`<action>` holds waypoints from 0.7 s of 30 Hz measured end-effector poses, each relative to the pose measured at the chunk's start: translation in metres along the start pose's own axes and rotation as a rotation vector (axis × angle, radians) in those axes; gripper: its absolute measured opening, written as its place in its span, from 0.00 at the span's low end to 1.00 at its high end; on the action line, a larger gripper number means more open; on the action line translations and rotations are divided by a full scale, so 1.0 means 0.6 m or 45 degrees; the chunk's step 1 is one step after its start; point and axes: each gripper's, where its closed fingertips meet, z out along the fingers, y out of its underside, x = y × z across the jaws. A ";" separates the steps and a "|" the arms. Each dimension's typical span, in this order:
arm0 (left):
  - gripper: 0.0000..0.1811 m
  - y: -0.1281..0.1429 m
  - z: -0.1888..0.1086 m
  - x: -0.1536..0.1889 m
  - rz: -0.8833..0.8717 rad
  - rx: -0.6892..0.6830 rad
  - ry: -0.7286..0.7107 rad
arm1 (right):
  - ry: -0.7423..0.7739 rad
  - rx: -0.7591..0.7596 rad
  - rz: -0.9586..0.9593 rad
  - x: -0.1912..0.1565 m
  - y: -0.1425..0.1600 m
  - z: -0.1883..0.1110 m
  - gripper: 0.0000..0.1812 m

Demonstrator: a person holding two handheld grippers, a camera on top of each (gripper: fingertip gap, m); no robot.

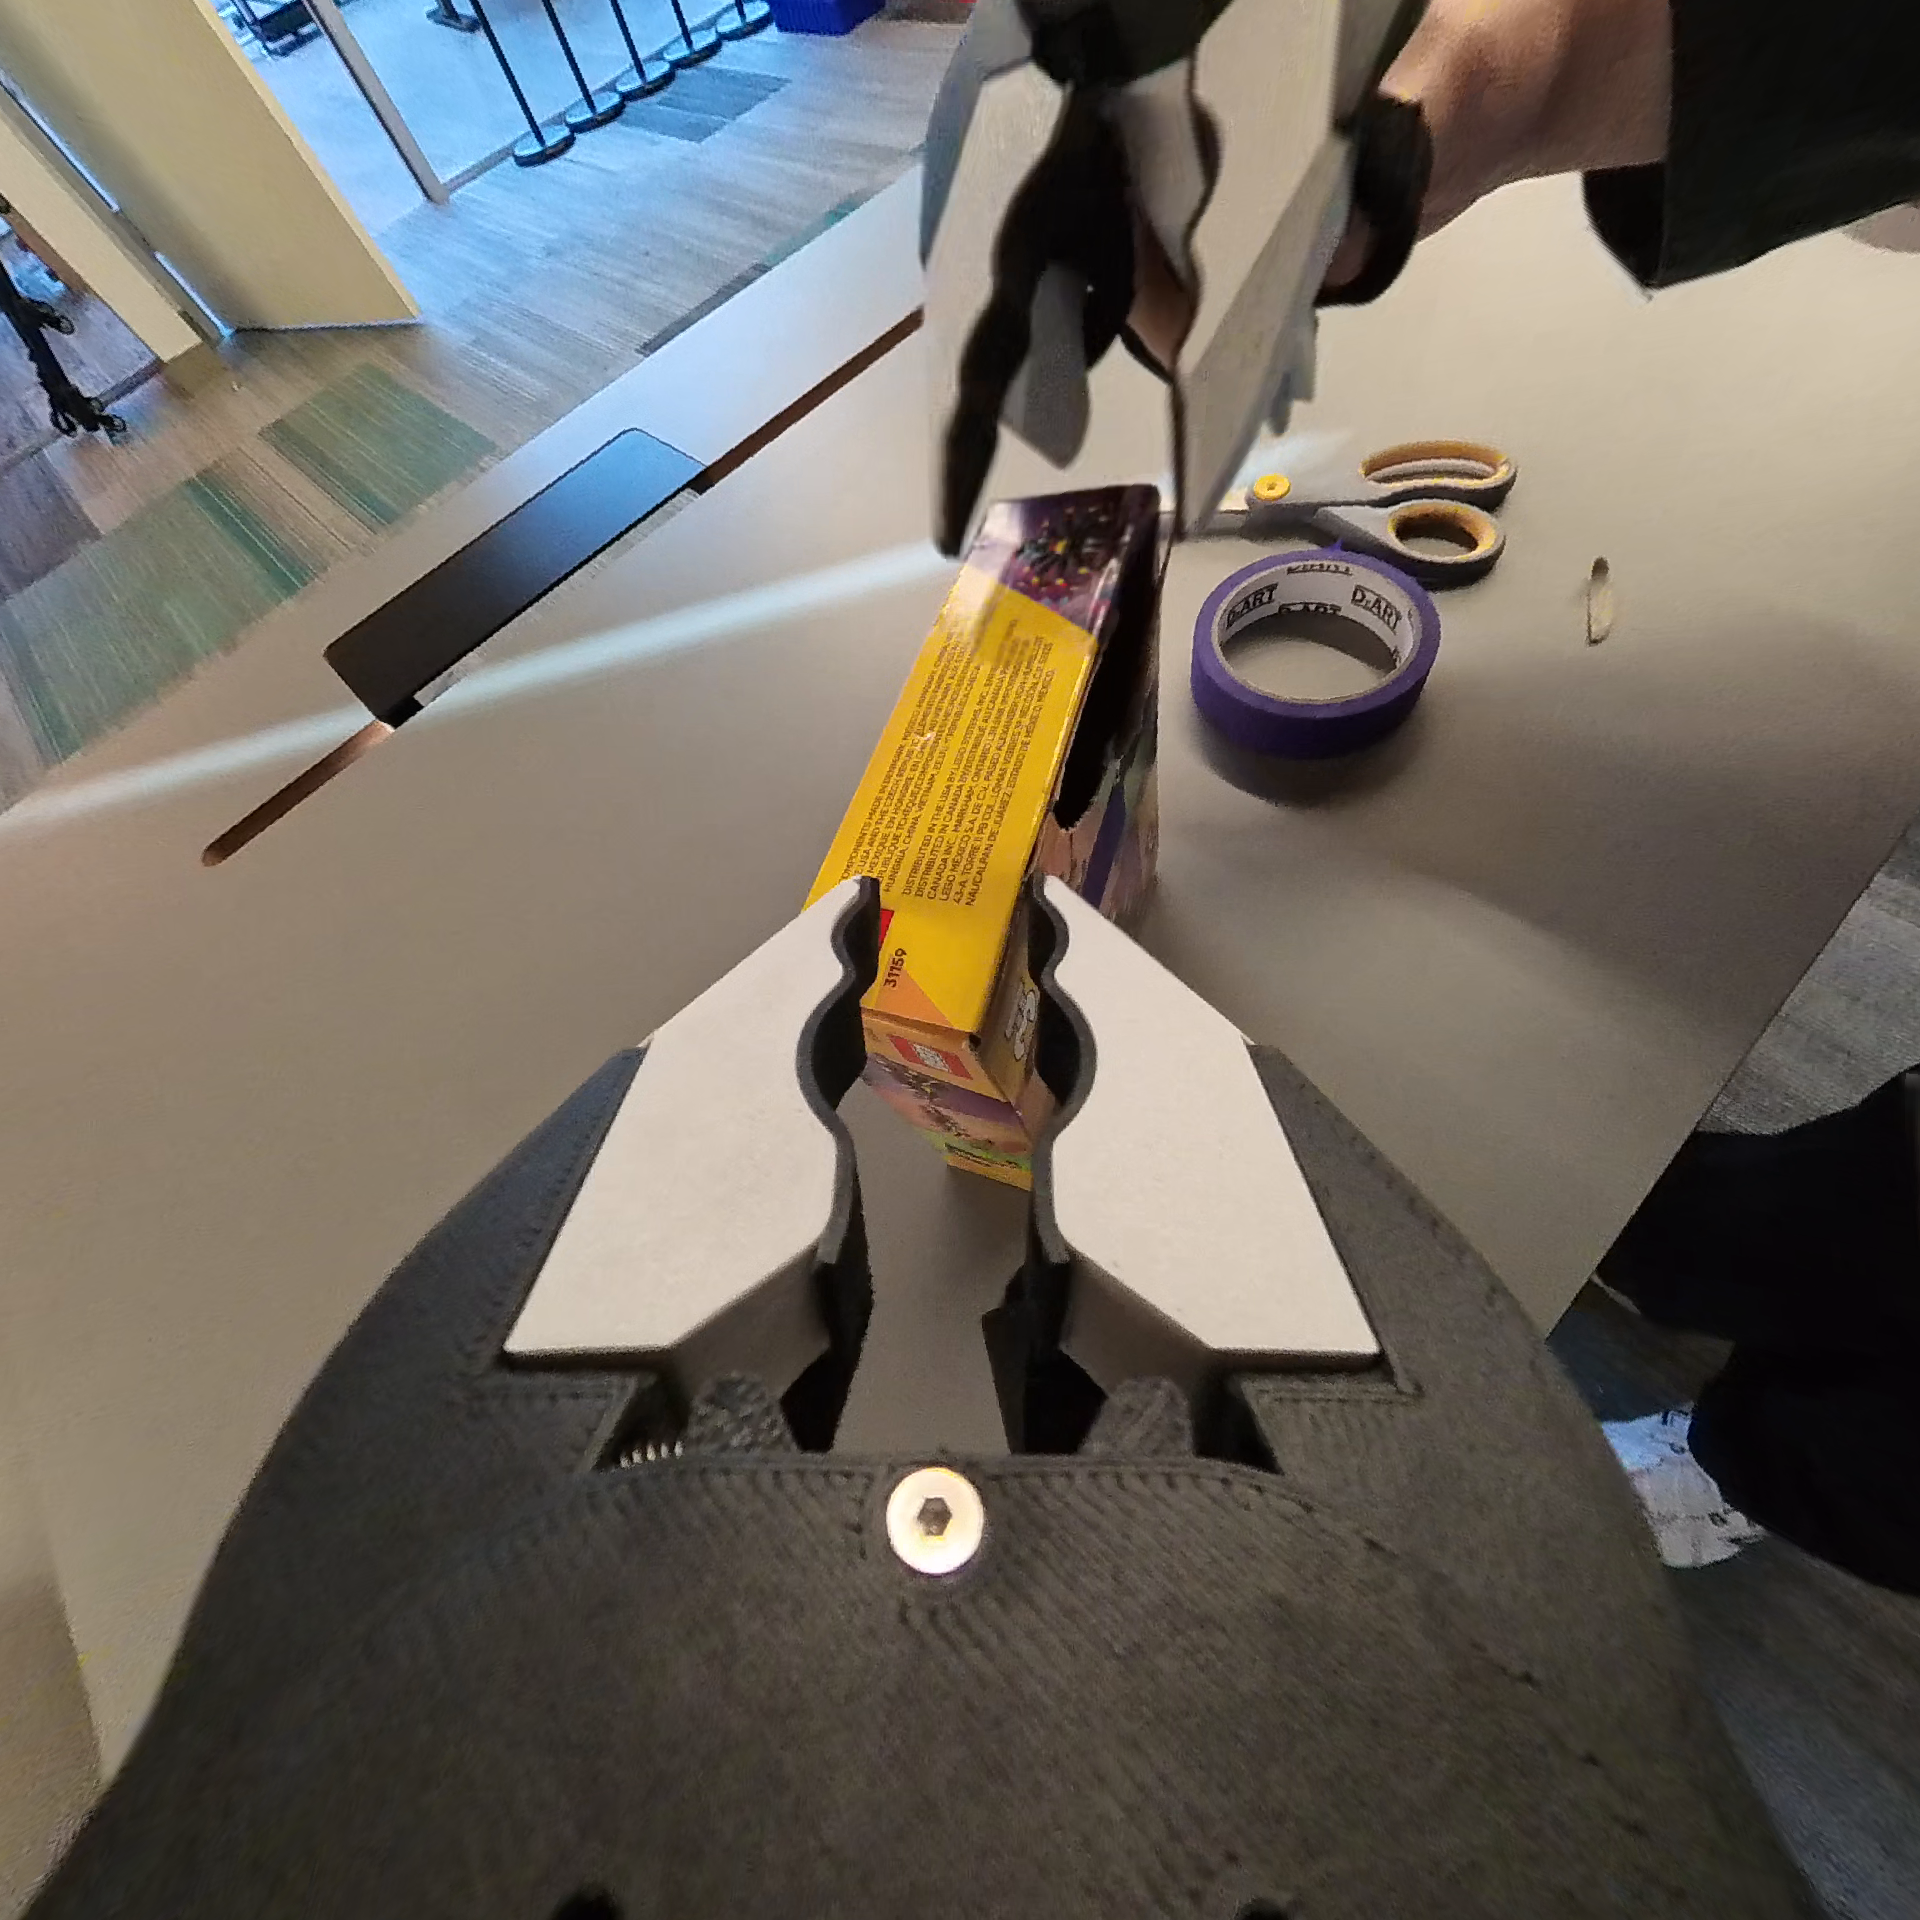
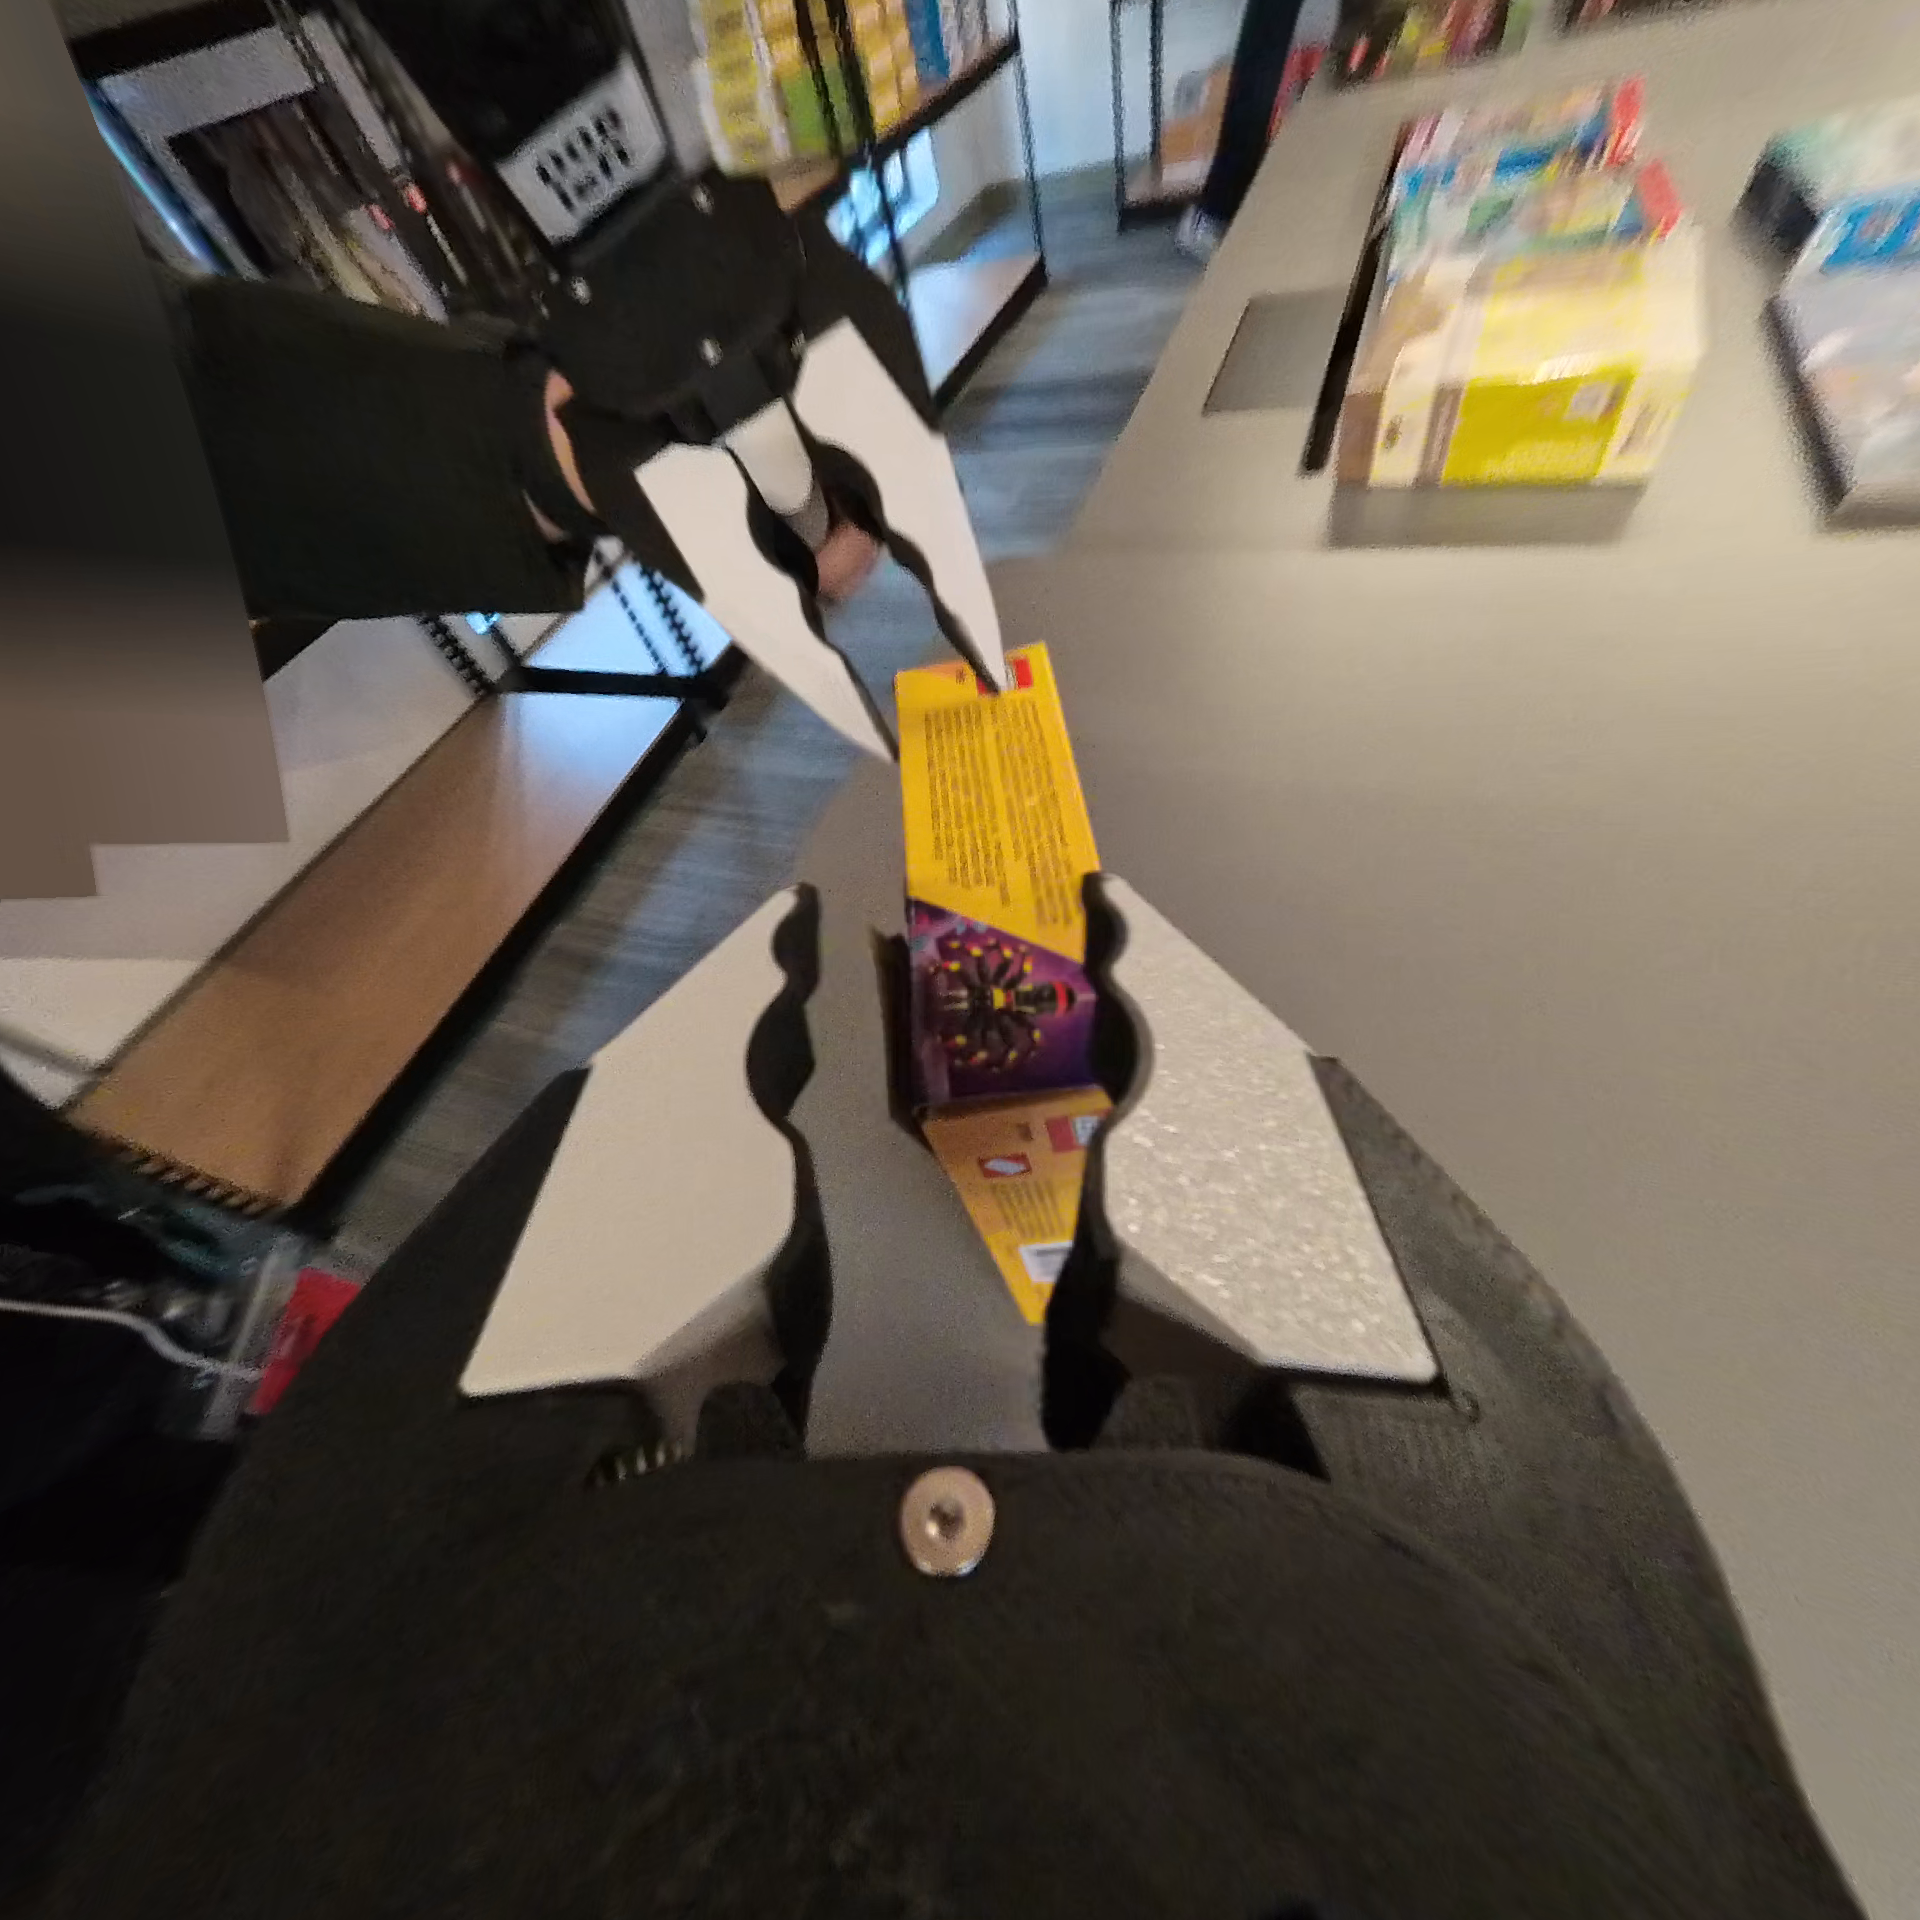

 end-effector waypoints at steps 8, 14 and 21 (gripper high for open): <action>0.14 -0.001 0.003 -0.006 -0.032 0.020 0.017 | 0.163 -0.176 -0.453 -0.004 0.031 0.015 0.25; 0.14 -0.003 0.004 -0.008 -0.060 0.032 0.026 | 0.259 -0.112 -0.396 0.019 0.027 0.015 0.15; 0.13 -0.005 0.006 -0.011 -0.102 0.083 0.022 | 0.299 -0.064 -0.345 0.025 0.025 0.014 0.13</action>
